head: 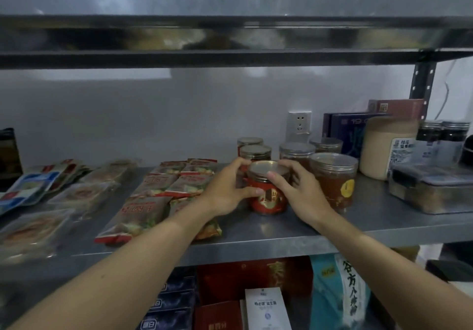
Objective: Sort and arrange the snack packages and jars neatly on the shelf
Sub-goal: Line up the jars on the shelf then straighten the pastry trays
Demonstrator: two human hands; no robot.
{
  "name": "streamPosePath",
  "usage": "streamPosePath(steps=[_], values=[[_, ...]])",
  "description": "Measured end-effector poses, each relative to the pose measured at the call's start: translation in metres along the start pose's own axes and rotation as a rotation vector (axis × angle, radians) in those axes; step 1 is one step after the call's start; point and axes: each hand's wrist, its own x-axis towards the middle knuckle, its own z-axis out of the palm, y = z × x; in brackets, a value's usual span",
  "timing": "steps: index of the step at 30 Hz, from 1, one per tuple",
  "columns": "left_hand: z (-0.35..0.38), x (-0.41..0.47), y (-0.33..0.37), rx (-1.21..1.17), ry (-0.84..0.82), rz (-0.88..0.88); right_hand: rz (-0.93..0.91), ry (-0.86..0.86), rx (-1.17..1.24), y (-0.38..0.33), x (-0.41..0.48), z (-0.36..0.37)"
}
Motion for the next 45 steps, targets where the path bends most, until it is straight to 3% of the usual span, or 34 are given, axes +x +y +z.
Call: streamPosePath(steps=[21,26,30,33,38,41,45], values=[[-0.008,-0.009,-0.005,0.143,-0.087,-0.054,-0.038,0.008,-0.084,-0.001,-0.001,0.001],[-0.004,-0.004,0.003,0.255,-0.03,-0.019,-0.1,-0.015,-0.246,-0.012,-0.007,-0.005],[0.001,0.005,0.027,0.33,0.129,0.12,-0.182,0.037,-0.31,-0.037,-0.012,-0.025],[0.016,0.01,0.049,0.259,0.17,0.16,-0.142,0.114,-0.3,-0.056,-0.011,-0.055],[0.07,0.008,0.077,0.149,0.083,0.173,-0.095,0.291,-0.247,-0.055,-0.024,-0.112],[0.107,0.008,0.074,0.113,0.066,0.117,0.057,0.254,-0.158,-0.025,-0.033,-0.133],[0.139,0.01,0.064,0.096,0.178,0.05,0.179,0.082,-0.031,0.009,-0.029,-0.144]])
